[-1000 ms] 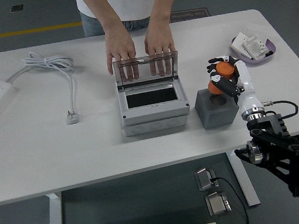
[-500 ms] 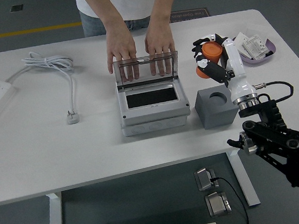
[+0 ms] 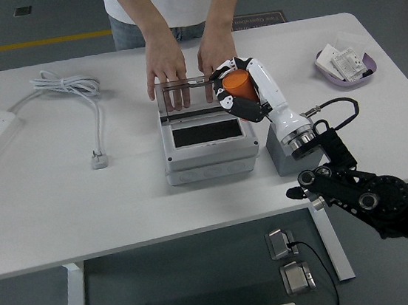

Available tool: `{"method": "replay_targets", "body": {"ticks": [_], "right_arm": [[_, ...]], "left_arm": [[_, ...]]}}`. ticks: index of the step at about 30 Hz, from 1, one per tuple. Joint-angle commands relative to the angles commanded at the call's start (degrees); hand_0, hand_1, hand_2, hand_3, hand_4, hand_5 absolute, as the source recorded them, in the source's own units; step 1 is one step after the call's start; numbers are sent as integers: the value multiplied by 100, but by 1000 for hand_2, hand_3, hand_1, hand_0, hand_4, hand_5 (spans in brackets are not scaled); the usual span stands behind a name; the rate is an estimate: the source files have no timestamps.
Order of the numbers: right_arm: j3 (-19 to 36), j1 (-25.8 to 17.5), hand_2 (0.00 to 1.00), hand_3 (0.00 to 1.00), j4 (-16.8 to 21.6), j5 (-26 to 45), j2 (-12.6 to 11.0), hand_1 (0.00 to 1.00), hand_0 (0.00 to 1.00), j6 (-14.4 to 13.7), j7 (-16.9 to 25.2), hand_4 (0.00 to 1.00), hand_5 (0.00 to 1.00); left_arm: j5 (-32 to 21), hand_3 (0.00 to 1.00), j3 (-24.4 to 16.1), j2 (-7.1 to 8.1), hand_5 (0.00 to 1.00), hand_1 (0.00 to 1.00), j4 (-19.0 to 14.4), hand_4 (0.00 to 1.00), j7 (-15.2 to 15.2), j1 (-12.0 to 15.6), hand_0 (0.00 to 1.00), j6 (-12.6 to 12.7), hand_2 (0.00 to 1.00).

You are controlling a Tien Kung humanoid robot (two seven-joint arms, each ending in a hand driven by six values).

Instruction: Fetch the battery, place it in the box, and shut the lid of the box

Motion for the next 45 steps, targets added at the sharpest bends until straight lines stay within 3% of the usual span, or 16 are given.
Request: {"method": "replay_targets", "body": {"ticks": [7,17,29,39,40,45], "right_arm": [[-803,676,306,209,-759,-978,229,115,2,70,-764,2,2],[-1697,1321,308,210,-1359,-1733,579,122,2,159,-1274,2,2],[-2022,1466,324,222,-1526,-1616,697,134,29,2,-1255,2,2],[-2082,1455,335,240,-1608,-1464,685,144,43,115,-1173,2,2],[-2082,1453,382,336,-1619,-1445,684,171,87,128,-1162,112,2],[-2085,1446,382,336,-1666,-1397,680,171,87,165,-1100,112,2]], "left_arm": [[105,610,-93,32,230,635,-13,664,48,-23,581,-4,606],[147,609,-132,66,229,637,-20,661,74,-50,581,-11,607],[199,607,-178,80,232,638,-22,655,90,-76,581,-6,606],[192,607,-171,80,231,638,-21,654,87,-83,581,-5,606],[192,607,-170,80,231,638,-21,652,87,-84,581,-4,606],[186,607,-162,79,231,638,-21,652,85,-90,581,-3,606]]}}
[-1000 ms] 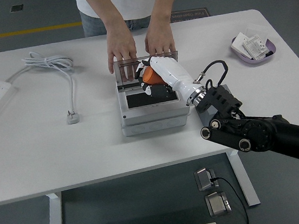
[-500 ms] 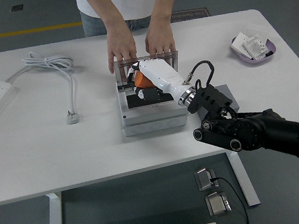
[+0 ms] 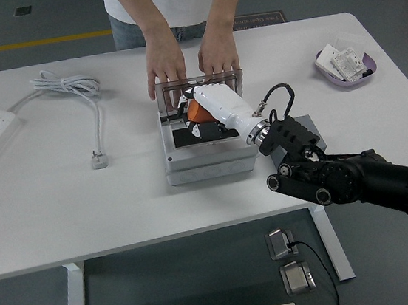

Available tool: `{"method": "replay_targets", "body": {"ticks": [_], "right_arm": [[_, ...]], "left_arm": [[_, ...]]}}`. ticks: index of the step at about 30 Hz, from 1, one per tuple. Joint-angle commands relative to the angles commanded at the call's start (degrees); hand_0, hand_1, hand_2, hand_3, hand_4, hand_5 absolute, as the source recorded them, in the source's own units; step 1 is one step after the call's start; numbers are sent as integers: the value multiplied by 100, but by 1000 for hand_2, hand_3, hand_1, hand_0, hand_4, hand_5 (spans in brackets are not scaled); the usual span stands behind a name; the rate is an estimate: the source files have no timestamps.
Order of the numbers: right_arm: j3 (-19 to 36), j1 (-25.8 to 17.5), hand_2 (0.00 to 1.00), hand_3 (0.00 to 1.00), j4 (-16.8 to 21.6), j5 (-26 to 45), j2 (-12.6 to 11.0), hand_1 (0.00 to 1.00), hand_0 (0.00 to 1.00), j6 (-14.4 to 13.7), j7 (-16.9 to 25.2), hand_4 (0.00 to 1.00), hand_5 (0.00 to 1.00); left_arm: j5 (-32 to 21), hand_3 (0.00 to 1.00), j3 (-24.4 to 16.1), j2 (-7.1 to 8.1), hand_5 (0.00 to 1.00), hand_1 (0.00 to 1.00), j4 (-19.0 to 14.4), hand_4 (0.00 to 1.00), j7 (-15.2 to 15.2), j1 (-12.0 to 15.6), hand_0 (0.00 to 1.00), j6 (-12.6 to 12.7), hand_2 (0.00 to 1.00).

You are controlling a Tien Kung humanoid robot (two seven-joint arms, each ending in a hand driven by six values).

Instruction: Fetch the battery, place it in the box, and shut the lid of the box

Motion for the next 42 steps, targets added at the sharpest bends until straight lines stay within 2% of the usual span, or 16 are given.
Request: {"method": "replay_targets", "body": {"ticks": [1,6,7,12,13,18,19,24,25,42], "right_arm": [[-3,-3,482,459,-9,6,0,250,213,7,10,422,44],[-38,-28,482,459,-66,38,-8,250,213,26,61,422,44],[-51,-33,545,599,-81,48,-11,321,236,31,70,614,240],[-101,-52,545,599,-143,65,-26,321,236,87,85,614,240],[-104,-53,545,617,-148,64,-28,336,284,96,86,790,497],[-110,-62,545,617,-164,79,-38,336,284,134,88,790,497],[-112,-65,567,632,-164,90,-40,363,320,134,91,917,597],[-116,-86,567,632,-151,141,-47,363,320,117,113,917,597],[-115,-90,586,652,-149,157,-48,398,352,113,121,980,647],[-109,-156,592,655,-153,252,-116,399,364,164,200,998,674]], "left_arm": [[-4,607,5,0,231,638,0,651,-2,-1,581,0,606],[-8,607,16,-1,231,638,3,651,-9,-8,581,-2,606],[-11,607,20,-1,232,638,4,652,-11,-9,581,-2,606],[-15,607,31,-7,232,638,5,652,-15,-12,581,-4,606],[-17,606,34,-8,231,638,6,651,-17,-13,580,-4,606],[-43,606,61,-13,231,638,9,651,-28,-16,580,-5,606],[-42,606,60,-13,229,638,9,650,-28,-17,581,-5,606],[-33,606,49,-12,229,638,8,650,-24,-16,581,-3,606],[-33,606,49,-12,227,638,8,650,-24,-16,581,-3,606],[-37,606,56,-17,222,638,2,649,-9,-6,580,-22,605]]}}
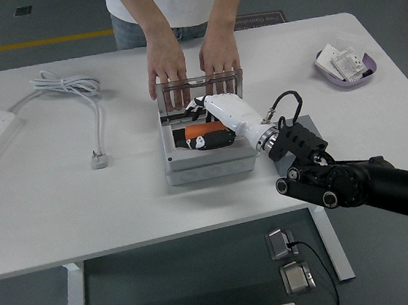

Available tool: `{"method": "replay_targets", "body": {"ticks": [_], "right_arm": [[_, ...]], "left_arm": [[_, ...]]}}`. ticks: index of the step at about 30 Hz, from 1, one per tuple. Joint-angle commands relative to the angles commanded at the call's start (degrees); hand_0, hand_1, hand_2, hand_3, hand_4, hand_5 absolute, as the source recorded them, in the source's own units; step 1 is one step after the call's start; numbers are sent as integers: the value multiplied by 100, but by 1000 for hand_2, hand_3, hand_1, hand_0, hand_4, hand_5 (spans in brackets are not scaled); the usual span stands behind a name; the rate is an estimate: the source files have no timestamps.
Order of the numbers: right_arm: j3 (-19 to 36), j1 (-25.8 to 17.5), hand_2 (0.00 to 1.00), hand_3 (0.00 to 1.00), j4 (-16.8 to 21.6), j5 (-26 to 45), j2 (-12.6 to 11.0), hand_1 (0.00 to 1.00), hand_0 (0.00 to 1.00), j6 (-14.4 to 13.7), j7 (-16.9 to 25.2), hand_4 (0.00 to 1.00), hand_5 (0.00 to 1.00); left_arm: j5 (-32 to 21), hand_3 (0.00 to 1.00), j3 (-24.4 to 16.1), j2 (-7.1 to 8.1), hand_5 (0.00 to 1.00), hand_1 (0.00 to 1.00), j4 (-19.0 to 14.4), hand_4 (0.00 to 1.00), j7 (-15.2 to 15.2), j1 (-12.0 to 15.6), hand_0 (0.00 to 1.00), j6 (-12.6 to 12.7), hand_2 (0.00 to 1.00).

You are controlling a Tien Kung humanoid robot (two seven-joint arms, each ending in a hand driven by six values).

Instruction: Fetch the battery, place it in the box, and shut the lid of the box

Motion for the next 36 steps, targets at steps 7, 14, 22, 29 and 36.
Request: {"method": "replay_targets", "body": {"ticks": [7,14,22,29,36], "right_arm": [[90,-14,577,643,47,-68,-62,389,370,56,-23,998,678],[373,31,563,642,159,-248,-146,383,379,94,-79,998,681],[774,-37,563,642,462,-618,-324,385,388,173,-261,998,690],[1383,-294,562,642,1235,-1261,-709,387,388,475,-792,998,698],[1949,-700,562,644,2087,-1683,-970,389,388,727,-1277,998,704]], "left_arm": [[-19,606,43,-11,218,638,0,648,-5,6,580,-17,605],[24,606,31,-18,218,638,-4,648,10,16,580,-32,605],[31,606,23,-36,217,638,-8,649,22,48,579,-29,602],[-32,605,64,-59,216,637,-4,649,7,85,578,-18,599],[-74,605,77,-77,216,638,-3,650,0,108,578,-5,598]]}}
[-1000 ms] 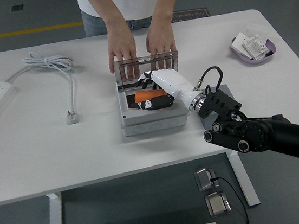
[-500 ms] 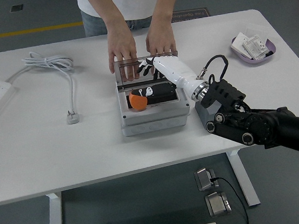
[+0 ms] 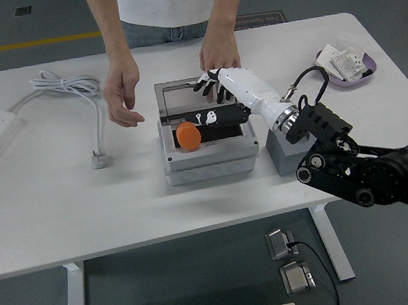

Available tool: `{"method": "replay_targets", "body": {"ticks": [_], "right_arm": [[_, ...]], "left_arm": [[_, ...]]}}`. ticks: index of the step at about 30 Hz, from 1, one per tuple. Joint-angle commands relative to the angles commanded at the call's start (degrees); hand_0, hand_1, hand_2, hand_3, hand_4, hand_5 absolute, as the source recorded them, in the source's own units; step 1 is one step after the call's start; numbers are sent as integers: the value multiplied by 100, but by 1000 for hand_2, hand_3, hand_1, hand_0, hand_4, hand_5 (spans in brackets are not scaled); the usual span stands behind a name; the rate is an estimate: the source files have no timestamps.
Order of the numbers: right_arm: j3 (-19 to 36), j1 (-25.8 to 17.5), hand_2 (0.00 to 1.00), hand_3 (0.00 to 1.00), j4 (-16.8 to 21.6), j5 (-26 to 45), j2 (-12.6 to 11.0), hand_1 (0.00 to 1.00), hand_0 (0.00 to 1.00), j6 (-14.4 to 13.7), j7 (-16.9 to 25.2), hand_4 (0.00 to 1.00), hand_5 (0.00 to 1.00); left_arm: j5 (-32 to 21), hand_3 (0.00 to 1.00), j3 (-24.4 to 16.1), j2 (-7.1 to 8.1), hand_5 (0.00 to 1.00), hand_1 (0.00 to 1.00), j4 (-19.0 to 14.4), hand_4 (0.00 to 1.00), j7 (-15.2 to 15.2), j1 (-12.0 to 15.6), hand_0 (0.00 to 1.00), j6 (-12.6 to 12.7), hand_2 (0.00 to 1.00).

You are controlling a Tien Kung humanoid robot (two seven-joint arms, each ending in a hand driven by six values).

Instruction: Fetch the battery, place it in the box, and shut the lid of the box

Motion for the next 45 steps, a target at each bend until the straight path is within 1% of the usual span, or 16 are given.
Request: {"method": "replay_targets", "body": {"ticks": [1,5,6,7,10,12,13,16,18,19,24,25,30,31,40,45], "right_arm": [[104,-69,563,646,131,-97,-19,390,388,60,-99,998,724],[524,-306,563,646,646,-541,-117,390,388,351,-516,998,724],[624,-340,563,646,768,-646,-147,390,388,427,-614,998,724],[738,-370,576,658,908,-764,-182,390,364,508,-720,998,758],[1030,-415,576,658,1290,-1073,-278,390,364,708,-973,998,758],[1183,-418,576,658,1512,-1210,-331,390,364,786,-1058,998,758],[1239,-414,598,681,1574,-1249,-348,397,378,805,-1074,998,788],[1382,-361,598,681,1575,-1274,-372,397,378,809,-1047,998,788],[1395,-300,598,681,1453,-1205,-364,397,378,763,-975,998,788],[1379,-256,616,708,1356,-1154,-351,406,389,733,-927,998,832],[1229,-36,616,708,826,-863,-221,406,389,609,-704,998,832],[1201,12,628,723,704,-802,-179,514,577,587,-662,998,825],[1097,212,628,723,110,-515,2,514,577,487,-456,998,825],[1077,246,628,720,6,-463,28,567,663,474,-425,998,812],[674,604,623,717,-1076,282,308,568,666,309,-22,998,826],[379,689,626,721,-1640,663,447,562,668,231,165,998,848]], "left_arm": [[-4,605,0,-4,217,636,0,651,-1,3,578,2,598],[-28,605,12,-26,217,636,0,651,-2,15,578,4,598],[-25,605,8,-29,217,636,0,651,1,19,578,4,598],[-20,604,3,-31,217,636,-1,651,4,22,578,5,598],[-21,604,-1,-32,217,636,-1,651,6,28,578,7,598],[-31,604,5,-30,217,636,-1,651,3,27,578,8,598],[-33,603,7,-29,216,636,-1,650,2,27,578,8,596],[-32,603,8,-30,216,636,-1,650,3,22,578,6,596],[-33,603,10,-29,216,636,-1,650,2,19,578,5,596],[-27,603,7,-28,216,635,-1,651,3,16,578,4,597],[-1,603,-8,-21,216,635,-2,651,8,3,578,1,597],[2,603,-9,-20,216,635,-2,650,8,-1,578,0,596],[22,603,-17,-22,216,635,-5,650,17,-16,578,-5,596],[30,603,-21,-22,216,635,-6,651,20,-17,578,-6,596],[97,603,-52,-7,216,635,-7,650,36,-58,578,-20,596],[124,602,-61,2,217,635,-6,650,37,-77,578,-26,595]]}}
